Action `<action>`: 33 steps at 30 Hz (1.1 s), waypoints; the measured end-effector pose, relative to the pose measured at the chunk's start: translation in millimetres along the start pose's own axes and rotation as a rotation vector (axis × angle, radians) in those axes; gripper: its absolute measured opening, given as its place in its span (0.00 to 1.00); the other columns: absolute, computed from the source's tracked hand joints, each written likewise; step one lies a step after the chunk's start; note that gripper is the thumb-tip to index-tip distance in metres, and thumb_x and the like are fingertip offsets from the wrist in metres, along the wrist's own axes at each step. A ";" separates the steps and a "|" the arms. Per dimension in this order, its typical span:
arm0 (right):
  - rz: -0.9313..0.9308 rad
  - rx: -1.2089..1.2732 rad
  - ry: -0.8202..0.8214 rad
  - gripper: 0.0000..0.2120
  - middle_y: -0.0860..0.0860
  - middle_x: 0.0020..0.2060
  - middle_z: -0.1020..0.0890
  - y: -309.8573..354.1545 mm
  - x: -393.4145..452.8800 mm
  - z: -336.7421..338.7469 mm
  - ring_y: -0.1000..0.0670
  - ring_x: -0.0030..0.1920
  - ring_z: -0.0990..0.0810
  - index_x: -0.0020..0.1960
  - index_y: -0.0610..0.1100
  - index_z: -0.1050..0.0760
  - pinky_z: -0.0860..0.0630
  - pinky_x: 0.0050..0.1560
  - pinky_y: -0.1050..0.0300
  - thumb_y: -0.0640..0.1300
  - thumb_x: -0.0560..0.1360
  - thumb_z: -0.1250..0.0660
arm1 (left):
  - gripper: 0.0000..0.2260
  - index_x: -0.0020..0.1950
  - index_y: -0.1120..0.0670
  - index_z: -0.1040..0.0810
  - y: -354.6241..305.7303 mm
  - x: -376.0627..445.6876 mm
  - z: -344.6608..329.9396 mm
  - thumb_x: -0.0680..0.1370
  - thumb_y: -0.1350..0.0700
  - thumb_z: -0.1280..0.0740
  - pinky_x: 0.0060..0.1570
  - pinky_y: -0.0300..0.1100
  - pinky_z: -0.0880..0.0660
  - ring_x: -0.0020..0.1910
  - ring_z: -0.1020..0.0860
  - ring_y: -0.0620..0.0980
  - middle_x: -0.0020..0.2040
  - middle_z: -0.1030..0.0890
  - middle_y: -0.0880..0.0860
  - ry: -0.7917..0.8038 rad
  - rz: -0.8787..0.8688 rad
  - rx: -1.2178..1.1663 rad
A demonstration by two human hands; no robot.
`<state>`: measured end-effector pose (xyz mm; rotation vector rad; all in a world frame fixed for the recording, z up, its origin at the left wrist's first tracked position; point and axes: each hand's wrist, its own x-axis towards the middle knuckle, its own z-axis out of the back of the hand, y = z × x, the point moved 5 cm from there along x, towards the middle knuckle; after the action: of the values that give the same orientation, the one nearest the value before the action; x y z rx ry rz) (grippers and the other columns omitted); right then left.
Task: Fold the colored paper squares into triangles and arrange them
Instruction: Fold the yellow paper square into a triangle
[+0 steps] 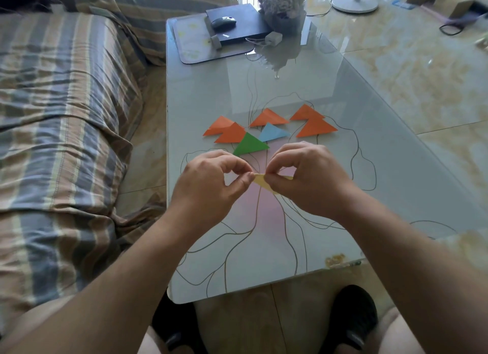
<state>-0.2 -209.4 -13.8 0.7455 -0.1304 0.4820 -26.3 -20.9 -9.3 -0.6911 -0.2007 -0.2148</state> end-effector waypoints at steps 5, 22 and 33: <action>-0.014 -0.005 0.035 0.05 0.59 0.39 0.17 -1.5 0.3 1.8 0.54 0.45 0.20 0.39 0.56 0.17 0.25 0.46 0.56 0.49 0.73 0.25 | 0.02 0.45 0.40 0.16 -3.2 0.5 1.3 0.78 0.45 0.28 0.51 0.47 0.22 0.50 0.22 0.42 0.45 0.18 0.38 0.035 -0.035 0.043; -0.164 -0.043 0.051 0.07 0.60 0.41 0.20 -14.8 3.3 19.6 0.55 0.47 0.22 0.39 0.56 0.18 0.26 0.49 0.55 0.52 0.73 0.22 | 0.04 0.43 0.44 0.17 12.4 6.8 14.5 0.77 0.50 0.25 0.45 0.44 0.26 0.43 0.26 0.46 0.41 0.20 0.40 -0.037 0.072 0.185; -0.338 -0.127 0.045 0.11 0.56 0.38 0.18 -25.6 1.0 22.6 0.52 0.43 0.20 0.43 0.52 0.16 0.21 0.44 0.51 0.60 0.72 0.24 | 0.06 0.42 0.41 0.19 22.3 7.8 13.2 0.77 0.43 0.26 0.44 0.45 0.24 0.42 0.22 0.45 0.41 0.20 0.41 0.030 0.105 0.190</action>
<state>13.8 -240.5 -12.8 0.6162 0.0083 0.1660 -14.4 3.5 -11.0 -0.5073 -0.1535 -0.1041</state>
